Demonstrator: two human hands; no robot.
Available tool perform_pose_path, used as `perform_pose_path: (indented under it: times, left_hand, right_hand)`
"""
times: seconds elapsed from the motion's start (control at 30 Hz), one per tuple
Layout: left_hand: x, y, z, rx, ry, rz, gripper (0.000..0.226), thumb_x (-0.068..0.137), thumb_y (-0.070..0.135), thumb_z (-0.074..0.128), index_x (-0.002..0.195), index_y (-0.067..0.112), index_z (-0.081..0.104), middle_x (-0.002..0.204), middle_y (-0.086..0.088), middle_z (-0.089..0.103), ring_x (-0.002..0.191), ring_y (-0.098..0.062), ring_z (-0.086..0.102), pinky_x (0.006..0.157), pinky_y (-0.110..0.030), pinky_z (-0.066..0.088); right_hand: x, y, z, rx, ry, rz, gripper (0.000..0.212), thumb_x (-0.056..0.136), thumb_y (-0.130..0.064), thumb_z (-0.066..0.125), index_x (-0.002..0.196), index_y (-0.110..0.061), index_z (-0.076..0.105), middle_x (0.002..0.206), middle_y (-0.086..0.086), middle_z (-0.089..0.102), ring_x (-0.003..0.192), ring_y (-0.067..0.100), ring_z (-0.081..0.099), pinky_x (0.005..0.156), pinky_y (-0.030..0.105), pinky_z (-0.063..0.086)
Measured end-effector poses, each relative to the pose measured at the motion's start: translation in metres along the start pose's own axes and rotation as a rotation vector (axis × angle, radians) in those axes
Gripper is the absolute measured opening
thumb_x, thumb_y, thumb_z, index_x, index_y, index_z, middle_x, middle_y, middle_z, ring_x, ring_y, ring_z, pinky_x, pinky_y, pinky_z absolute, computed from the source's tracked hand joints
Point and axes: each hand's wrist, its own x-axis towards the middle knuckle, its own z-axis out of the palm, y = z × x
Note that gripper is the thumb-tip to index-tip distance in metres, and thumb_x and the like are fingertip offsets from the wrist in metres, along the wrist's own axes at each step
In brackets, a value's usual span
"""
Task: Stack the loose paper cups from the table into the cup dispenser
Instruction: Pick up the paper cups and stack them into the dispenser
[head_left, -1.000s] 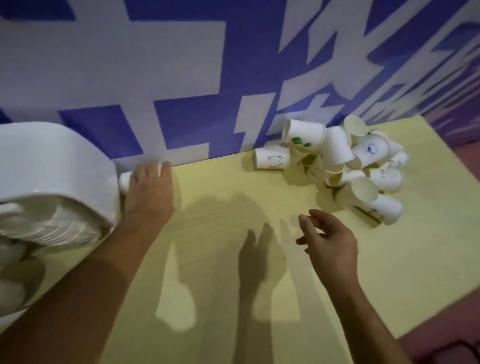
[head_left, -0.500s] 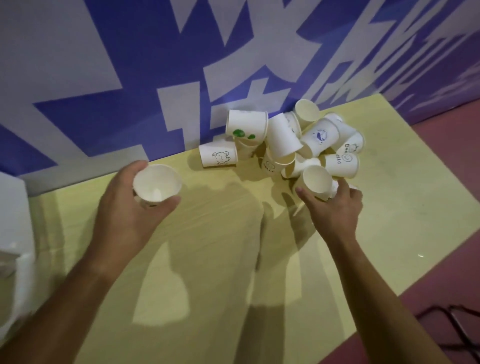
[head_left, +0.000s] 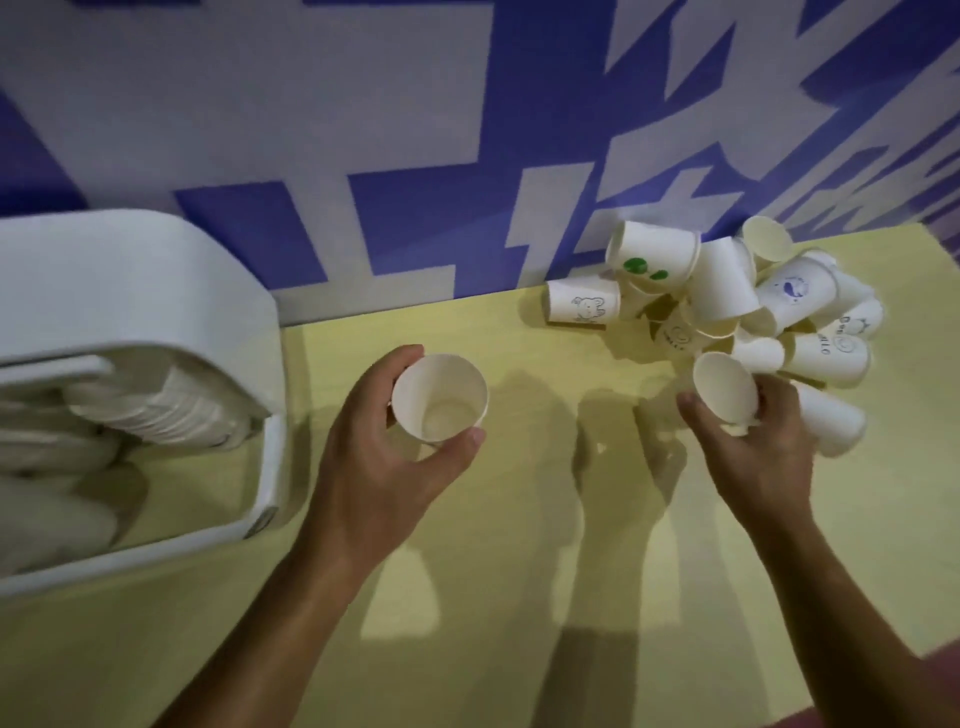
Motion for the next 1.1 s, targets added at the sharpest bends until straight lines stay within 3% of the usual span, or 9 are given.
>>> perform_pose_path:
  times: [0.2, 0.4, 0.47, 0.57, 0.67, 0.73, 0.83, 0.93, 1.1]
  left_hand:
    - [-0.060, -0.017, -0.080, -0.003, 0.082, 0.022, 0.074, 0.068, 0.059, 0.080, 0.136, 0.047, 0.054, 0.137, 0.032, 0.056, 0.129, 0.005, 0.053, 0.098, -0.011, 0.046]
    - [-0.089, -0.042, -0.150, -0.046, 0.233, -0.027, 0.079, 0.062, 0.067, 0.081, 0.135, 0.050, 0.056, 0.134, 0.022, 0.062, 0.123, -0.005, 0.060, 0.093, -0.019, 0.051]
    - [-0.087, -0.050, -0.163, -0.058, 0.287, -0.040, 0.078, 0.063, 0.067, 0.081, 0.135, 0.048, 0.056, 0.131, 0.021, 0.063, 0.121, -0.005, 0.060, 0.091, -0.021, 0.051]
    - [-0.078, -0.061, -0.173, -0.057, 0.318, -0.024, 0.073, 0.068, 0.057, 0.084, 0.134, 0.046, 0.055, 0.130, 0.022, 0.062, 0.121, -0.005, 0.059, 0.092, -0.018, 0.050]
    - [-0.066, -0.075, -0.174, -0.030, 0.329, -0.023, 0.073, 0.074, 0.046, 0.087, 0.139, 0.034, 0.056, 0.134, 0.017, 0.061, 0.126, -0.009, 0.058, 0.101, -0.037, 0.053]
    - [-0.060, -0.082, -0.173, -0.002, 0.325, -0.032, 0.073, 0.074, 0.045, 0.086, 0.139, 0.033, 0.056, 0.134, 0.015, 0.059, 0.126, -0.010, 0.056, 0.102, -0.040, 0.052]
    - [-0.053, -0.090, -0.167, 0.060, 0.273, -0.068, 0.072, 0.074, 0.039, 0.090, 0.137, 0.030, 0.055, 0.131, 0.015, 0.055, 0.122, -0.007, 0.052, 0.098, -0.022, 0.049]
    - [-0.046, -0.103, -0.160, 0.143, 0.237, -0.116, 0.071, 0.071, 0.038, 0.090, 0.133, 0.027, 0.057, 0.129, 0.010, 0.055, 0.118, -0.007, 0.049, 0.088, -0.001, 0.033]
    - [-0.038, -0.115, -0.152, 0.228, 0.212, -0.180, 0.071, 0.070, 0.039, 0.092, 0.131, 0.026, 0.060, 0.127, 0.009, 0.059, 0.116, -0.011, 0.052, 0.085, -0.014, 0.034]
  right_hand:
    - [-0.108, -0.087, 0.038, 0.128, -0.224, -0.048, 0.061, 0.079, -0.046, 0.084, 0.131, -0.032, 0.055, 0.118, -0.008, 0.060, 0.102, 0.019, 0.062, 0.081, 0.040, 0.051]
    - [-0.180, -0.145, 0.077, 0.223, -0.452, -0.175, 0.049, 0.077, -0.036, 0.087, 0.118, -0.038, 0.060, 0.105, -0.031, 0.067, 0.094, -0.013, 0.063, 0.072, 0.028, 0.049]
    - [-0.194, -0.154, 0.086, 0.236, -0.482, -0.220, 0.049, 0.077, -0.044, 0.088, 0.118, -0.040, 0.059, 0.110, -0.035, 0.064, 0.097, -0.011, 0.062, 0.070, 0.030, 0.050]
    - [-0.207, -0.165, 0.094, 0.243, -0.491, -0.295, 0.054, 0.071, -0.063, 0.071, 0.119, -0.043, 0.058, 0.114, -0.034, 0.063, 0.101, -0.008, 0.062, 0.067, 0.029, 0.047]
    - [-0.213, -0.169, 0.098, 0.245, -0.505, -0.339, 0.058, 0.073, -0.068, 0.064, 0.123, -0.039, 0.058, 0.117, -0.035, 0.062, 0.104, -0.007, 0.060, 0.069, 0.024, 0.043]
    - [-0.215, -0.170, 0.099, 0.245, -0.518, -0.350, 0.059, 0.076, -0.069, 0.063, 0.125, -0.036, 0.058, 0.119, -0.032, 0.062, 0.105, -0.004, 0.061, 0.073, 0.020, 0.045]
    - [-0.216, -0.169, 0.099, 0.258, -0.554, -0.362, 0.056, 0.080, -0.065, 0.063, 0.127, -0.034, 0.057, 0.121, -0.029, 0.062, 0.108, -0.001, 0.061, 0.077, 0.009, 0.045]
    - [-0.215, -0.166, 0.101, 0.258, -0.590, -0.364, 0.056, 0.081, -0.062, 0.064, 0.128, -0.034, 0.055, 0.123, -0.027, 0.062, 0.110, 0.000, 0.061, 0.080, 0.007, 0.045]
    - [-0.214, -0.162, 0.105, 0.247, -0.626, -0.348, 0.054, 0.080, -0.054, 0.078, 0.127, -0.039, 0.055, 0.126, -0.024, 0.063, 0.113, 0.003, 0.062, 0.085, 0.013, 0.048]
